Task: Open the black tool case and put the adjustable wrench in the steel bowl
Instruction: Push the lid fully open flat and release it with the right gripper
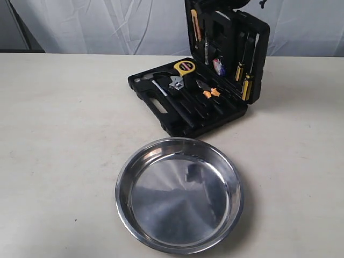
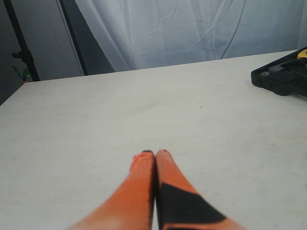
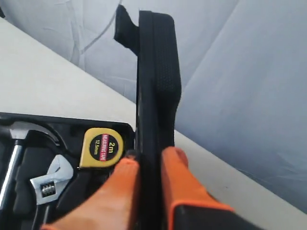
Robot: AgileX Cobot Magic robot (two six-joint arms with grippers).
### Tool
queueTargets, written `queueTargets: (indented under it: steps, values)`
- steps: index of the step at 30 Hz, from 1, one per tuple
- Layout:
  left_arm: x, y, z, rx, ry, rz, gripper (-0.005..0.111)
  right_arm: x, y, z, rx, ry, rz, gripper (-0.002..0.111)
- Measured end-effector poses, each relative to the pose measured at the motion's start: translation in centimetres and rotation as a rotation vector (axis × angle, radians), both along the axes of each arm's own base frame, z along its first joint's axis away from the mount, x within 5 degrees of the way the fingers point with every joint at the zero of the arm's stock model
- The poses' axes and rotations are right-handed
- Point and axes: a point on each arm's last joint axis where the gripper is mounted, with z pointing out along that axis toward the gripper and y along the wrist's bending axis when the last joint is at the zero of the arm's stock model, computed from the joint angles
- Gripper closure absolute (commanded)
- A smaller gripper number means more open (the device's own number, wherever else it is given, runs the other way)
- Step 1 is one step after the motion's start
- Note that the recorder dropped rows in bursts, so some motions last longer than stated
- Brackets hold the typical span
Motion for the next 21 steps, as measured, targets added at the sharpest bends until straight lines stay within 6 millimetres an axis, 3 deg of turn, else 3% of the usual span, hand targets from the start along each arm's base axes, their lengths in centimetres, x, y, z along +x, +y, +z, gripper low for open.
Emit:
queueTargets:
  steps: [4, 21]
  values:
    - [0.0, 0.0, 0.0, 0.000, 0.000, 0.000, 0.106, 0.2, -1.3, -0.9, -0.047, 0.049, -0.018, 0.050]
    - [0.0, 0.0, 0.0, 0.000, 0.000, 0.000, 0.106, 0.8, -4.3, -1.4, -0.176, 0.064, -0.056, 0.050]
